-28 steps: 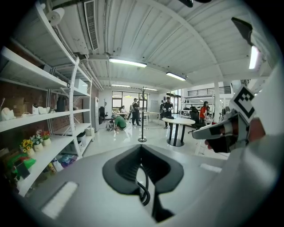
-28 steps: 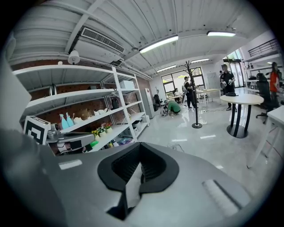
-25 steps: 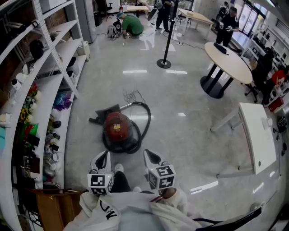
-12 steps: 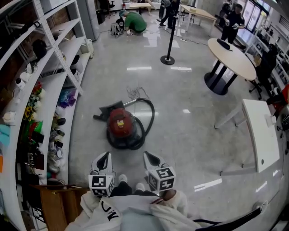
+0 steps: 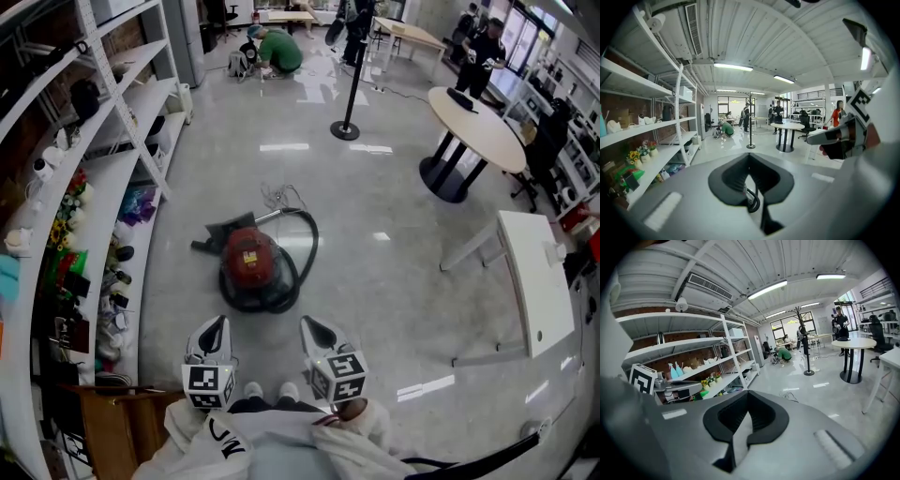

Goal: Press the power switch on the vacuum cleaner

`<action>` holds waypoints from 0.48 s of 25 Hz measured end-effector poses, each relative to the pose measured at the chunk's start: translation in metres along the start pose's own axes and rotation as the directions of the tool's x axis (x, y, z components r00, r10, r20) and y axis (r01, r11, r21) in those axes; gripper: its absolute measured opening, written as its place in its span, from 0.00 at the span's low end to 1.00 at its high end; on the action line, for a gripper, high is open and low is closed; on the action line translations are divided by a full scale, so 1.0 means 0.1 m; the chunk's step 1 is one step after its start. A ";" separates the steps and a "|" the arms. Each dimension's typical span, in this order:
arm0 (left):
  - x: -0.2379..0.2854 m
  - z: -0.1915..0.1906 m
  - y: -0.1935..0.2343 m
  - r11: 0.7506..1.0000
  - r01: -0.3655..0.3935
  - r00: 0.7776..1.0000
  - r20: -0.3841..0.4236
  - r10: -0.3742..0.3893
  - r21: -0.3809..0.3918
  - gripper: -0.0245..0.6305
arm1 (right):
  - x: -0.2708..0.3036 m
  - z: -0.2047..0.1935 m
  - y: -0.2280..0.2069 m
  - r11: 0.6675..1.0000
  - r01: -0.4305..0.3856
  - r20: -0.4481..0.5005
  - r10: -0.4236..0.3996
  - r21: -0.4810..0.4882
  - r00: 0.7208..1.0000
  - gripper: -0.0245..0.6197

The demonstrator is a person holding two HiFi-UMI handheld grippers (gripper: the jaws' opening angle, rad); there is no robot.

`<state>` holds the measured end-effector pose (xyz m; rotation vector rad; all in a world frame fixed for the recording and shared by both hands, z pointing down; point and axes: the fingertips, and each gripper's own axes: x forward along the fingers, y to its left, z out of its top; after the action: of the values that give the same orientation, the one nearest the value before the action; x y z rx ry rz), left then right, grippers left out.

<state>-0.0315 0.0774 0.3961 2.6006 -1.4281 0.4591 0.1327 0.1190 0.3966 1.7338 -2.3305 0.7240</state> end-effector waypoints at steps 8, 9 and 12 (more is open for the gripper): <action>-0.09 0.03 0.17 0.999 0.030 0.999 0.028 -0.031 0.009 0.04 | 0.00 0.12 0.28 1.000 0.011 0.075 -0.009 -0.016 0.997 0.04; -0.10 0.05 0.21 0.999 0.030 0.999 0.034 -0.031 0.010 0.04 | 0.01 0.13 0.31 1.000 0.014 0.075 -0.012 -0.022 0.997 0.04; -0.13 0.08 0.30 1.000 0.027 0.999 0.045 -0.027 0.007 0.04 | 0.03 0.17 0.37 0.999 0.024 0.078 -0.021 -0.033 0.997 0.04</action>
<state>-0.0617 0.0694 0.3833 2.6479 -1.4056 0.4050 0.1000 0.1164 0.3722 1.8017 -2.3543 0.6209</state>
